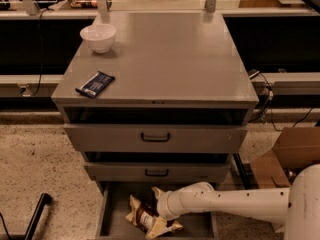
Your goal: Pick brown chip bag from bottom drawer and place on counter
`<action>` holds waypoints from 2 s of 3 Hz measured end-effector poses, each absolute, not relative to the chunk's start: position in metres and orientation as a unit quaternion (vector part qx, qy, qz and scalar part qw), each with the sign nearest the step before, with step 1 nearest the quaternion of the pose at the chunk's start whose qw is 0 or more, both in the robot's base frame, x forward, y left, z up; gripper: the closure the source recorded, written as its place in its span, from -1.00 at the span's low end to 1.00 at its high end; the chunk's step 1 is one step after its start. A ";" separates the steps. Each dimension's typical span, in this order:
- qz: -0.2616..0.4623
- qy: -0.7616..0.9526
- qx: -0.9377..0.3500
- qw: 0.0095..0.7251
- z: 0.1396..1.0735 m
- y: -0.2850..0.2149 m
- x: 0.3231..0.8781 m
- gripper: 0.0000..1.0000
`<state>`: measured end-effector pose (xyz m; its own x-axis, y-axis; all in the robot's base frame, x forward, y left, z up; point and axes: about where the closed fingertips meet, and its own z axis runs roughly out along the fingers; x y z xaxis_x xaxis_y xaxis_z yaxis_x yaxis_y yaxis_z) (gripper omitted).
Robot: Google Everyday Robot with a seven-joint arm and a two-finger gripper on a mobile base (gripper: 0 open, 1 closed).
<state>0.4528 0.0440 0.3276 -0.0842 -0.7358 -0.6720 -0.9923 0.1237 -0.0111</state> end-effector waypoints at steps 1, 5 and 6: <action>0.233 0.697 -0.620 0.275 0.327 0.041 0.453 -1.00; 0.273 0.779 -0.517 0.226 0.217 0.052 0.442 -0.63; 0.272 0.776 -0.512 0.248 0.213 0.053 0.447 -0.17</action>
Offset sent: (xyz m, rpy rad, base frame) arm -0.0207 0.0007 -0.1027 -0.0452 0.2436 -0.1677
